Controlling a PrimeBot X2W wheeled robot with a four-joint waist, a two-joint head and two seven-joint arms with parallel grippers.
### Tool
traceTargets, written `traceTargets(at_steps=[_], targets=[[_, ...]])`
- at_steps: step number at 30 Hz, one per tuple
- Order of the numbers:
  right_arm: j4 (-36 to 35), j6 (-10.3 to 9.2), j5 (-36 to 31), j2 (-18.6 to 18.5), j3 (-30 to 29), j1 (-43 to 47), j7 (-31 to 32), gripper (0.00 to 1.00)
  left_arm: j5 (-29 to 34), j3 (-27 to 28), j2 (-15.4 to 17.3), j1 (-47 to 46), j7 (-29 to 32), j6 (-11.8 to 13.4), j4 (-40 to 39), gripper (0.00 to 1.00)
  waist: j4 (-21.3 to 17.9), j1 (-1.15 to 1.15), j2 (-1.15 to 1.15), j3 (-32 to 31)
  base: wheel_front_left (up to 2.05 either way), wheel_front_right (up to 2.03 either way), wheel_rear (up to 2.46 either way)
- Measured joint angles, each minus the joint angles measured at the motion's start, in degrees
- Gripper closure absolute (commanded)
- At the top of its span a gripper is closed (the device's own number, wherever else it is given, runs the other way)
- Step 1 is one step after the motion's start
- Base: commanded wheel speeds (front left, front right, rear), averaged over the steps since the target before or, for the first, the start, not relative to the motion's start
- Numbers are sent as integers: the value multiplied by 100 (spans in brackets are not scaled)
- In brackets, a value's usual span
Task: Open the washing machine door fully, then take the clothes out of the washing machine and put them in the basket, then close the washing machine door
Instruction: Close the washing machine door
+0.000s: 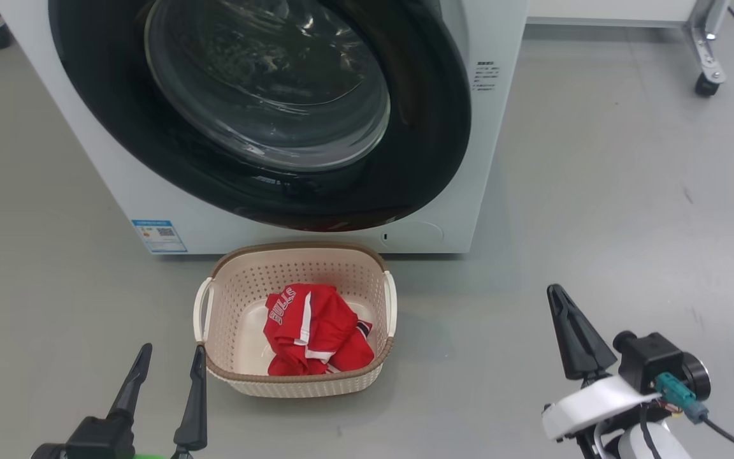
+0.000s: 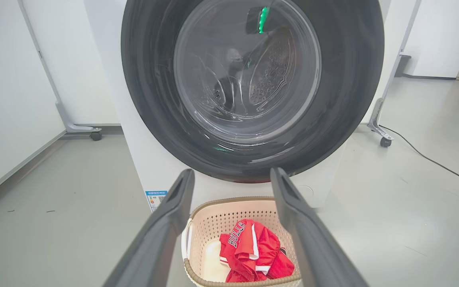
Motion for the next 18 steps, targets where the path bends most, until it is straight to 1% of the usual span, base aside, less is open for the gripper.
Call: traceTargets(at_steps=[2, 4, 7, 11, 18], targets=[[69, 63, 18, -20, -10, -151, -1, 100, 0, -2, -11, -32, 0, 0, -21, 0, 78, 0, 0, 47, 0, 0, 0], [145, 89, 9, -49, -11, -332, 0, 100, 0, -11, -25, -94, 0, -46, -52, 0, 154, 0, 0, 105, 0, 0, 0], [266, 138, 9, -81, -3, -633, 0, 100, 0, -21, -49, -191, -1, -51, -103, 0, 260, 0, 0, 222, 0, 0, 0], [397, 243, -10, -148, 46, -1133, 65, 100, 0, -36, -63, -325, -5, -124, -166, 0, 394, 0, 0, 416, 0, 0, 0], [645, 341, -54, -259, 104, -2003, 243, 100, 1, -60, -113, -597, -7, -188, -229, 0, 627, 0, 0, 792, 0, 0, 0]])
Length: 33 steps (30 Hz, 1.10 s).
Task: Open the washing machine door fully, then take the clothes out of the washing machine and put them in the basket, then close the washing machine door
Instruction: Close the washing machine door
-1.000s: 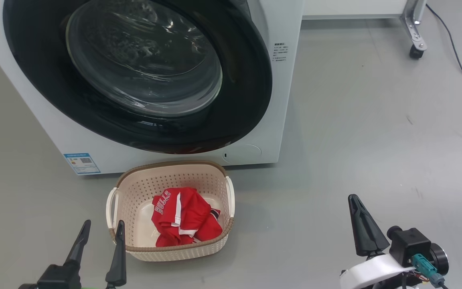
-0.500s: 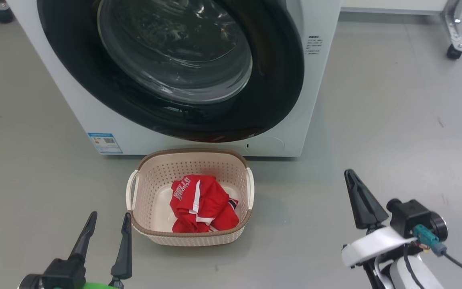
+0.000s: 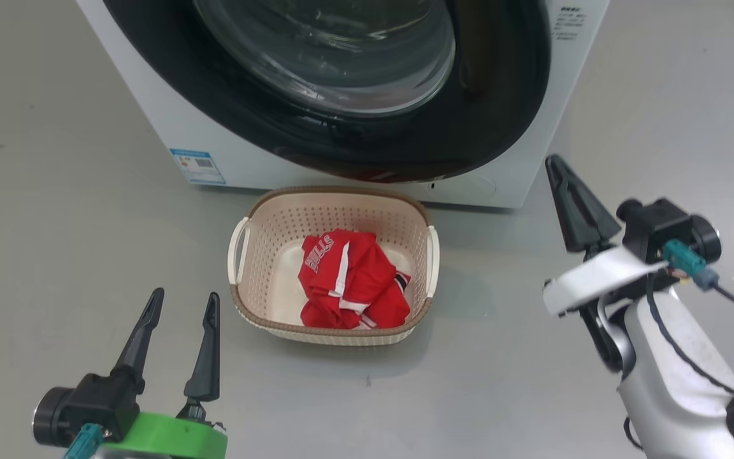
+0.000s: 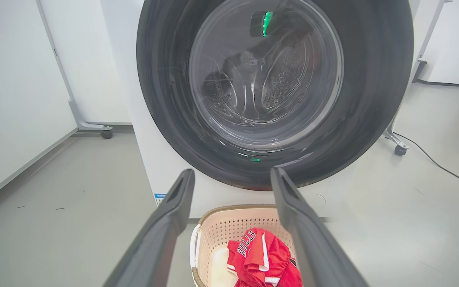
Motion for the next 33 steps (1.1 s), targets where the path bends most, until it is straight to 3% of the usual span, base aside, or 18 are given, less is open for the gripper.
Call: traceTargets(at_steps=[11, 33], targets=[[423, 100, 11, -134, -11, -1346, 216, 100, -1, -57, -180, -485, -1, -109, 2, 0, 340, 0, 0, 603, 0, 0, 0], [1490, 197, 176, -177, -120, -2800, 172, 100, 36, 43, -378, -994, -16, -266, 135, 0, 667, 0, 0, 1162, 0, 0, 0]])
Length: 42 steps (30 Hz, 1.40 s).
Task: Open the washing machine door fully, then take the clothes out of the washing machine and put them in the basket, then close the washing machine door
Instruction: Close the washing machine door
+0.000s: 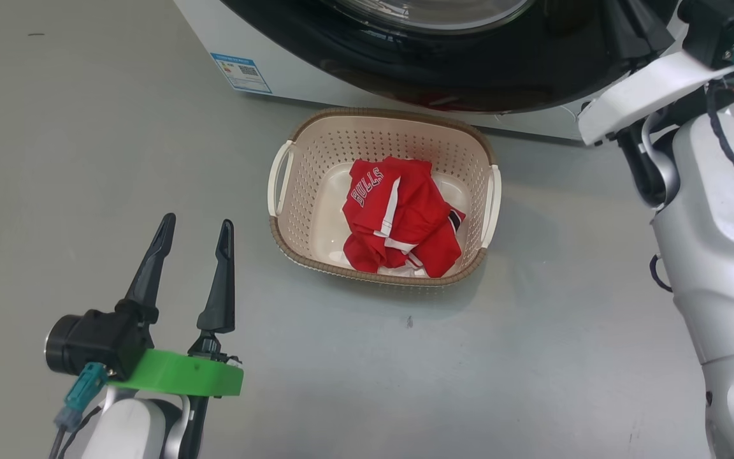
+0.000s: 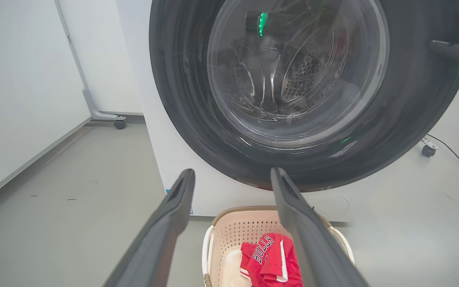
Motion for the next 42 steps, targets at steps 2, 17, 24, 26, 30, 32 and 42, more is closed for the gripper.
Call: traceTargets(at_steps=[2, 17, 24, 26, 30, 32, 42], targets=[[77, 2, 21, -40, -33, -110, -15, 100, 12, -5, -9, -46, 0, -33, 16, 0, 21, 0, 0, 20, 0, 0, 0], [687, -8, 30, -437, -288, -986, -25, 100, 62, -20, -123, -253, 0, -170, 130, 0, 321, 0, 0, 135, 0, 0, 0], [942, -82, 30, -433, -382, -1169, -119, 100, 107, 7, -138, -254, 0, -179, 189, 0, 378, 0, 0, 144, 0, 0, 0], [1002, -112, 31, -432, -423, -1199, -151, 100, 108, 12, -144, -256, 0, -192, 203, 0, 387, 0, 0, 142, 0, 0, 0], [1140, -115, 33, -432, -456, -1274, -188, 100, 113, 22, -154, -269, 0, -193, 211, 0, 398, 0, 0, 139, 0, 0, 0], [1184, -114, 33, -423, -450, -1287, -218, 100, 114, 30, -156, -278, 0, -194, 212, 0, 398, 0, 0, 139, 0, 0, 0], [1400, -99, 102, -180, -322, -1295, -276, 100, 163, 187, -176, -314, 0, -226, 236, 0, 301, 0, 0, 109, 0, 0, 0]])
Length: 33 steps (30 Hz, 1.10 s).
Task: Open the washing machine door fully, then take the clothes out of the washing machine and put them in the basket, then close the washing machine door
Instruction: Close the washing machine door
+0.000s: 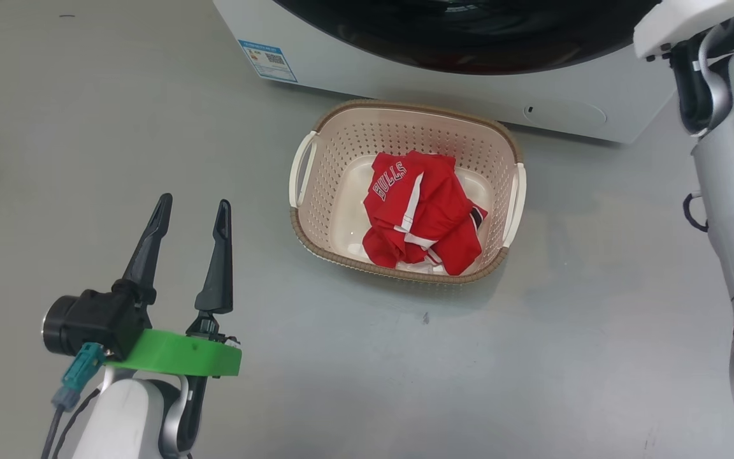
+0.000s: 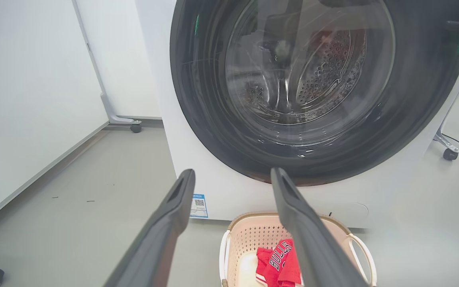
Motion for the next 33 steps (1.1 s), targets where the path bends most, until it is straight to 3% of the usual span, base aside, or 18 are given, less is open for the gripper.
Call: traceTargets(at_steps=[12, 21, 22, 24, 25, 26, 33], targets=[[-100, 52, 115, 303, 180, 530, -68, 100, 137, 135, -2, 1, 0, -10, 16, 0, -385, 0, 0, -127, 0, 0, 0], [-892, 88, 167, 454, 174, 1337, -100, 100, 185, 219, -2, 14, 0, -16, 37, 0, -766, 0, 0, -271, 0, 0, 0], [-990, 96, 181, 478, 148, 1449, -100, 93, 207, 227, -2, 16, -1, -16, 42, 0, -807, 0, 0, -288, 0, 0, 0], [-1057, 96, 196, 494, 123, 1562, -100, 52, 213, 235, -2, 18, -1, -18, 44, 0, -848, 0, 0, -307, 0, 0, 0], [-1125, 96, 198, 502, 116, 1684, -100, 6, 222, 250, -1, 20, -1, -19, 45, 0, -889, 0, 0, -327, 0, 0, 0], [-1189, 96, 198, 509, 118, 1801, -100, 0, 242, 268, -1, 23, -1, -19, 46, 0, -931, 0, 0, -346, 0, 0, 0], [-1608, 96, 242, 603, -5, 2570, -100, 0, 312, 290, 2, 136, -1, -69, 183, 0, -1201, 0, 0, -531, 0, 0, 0]])
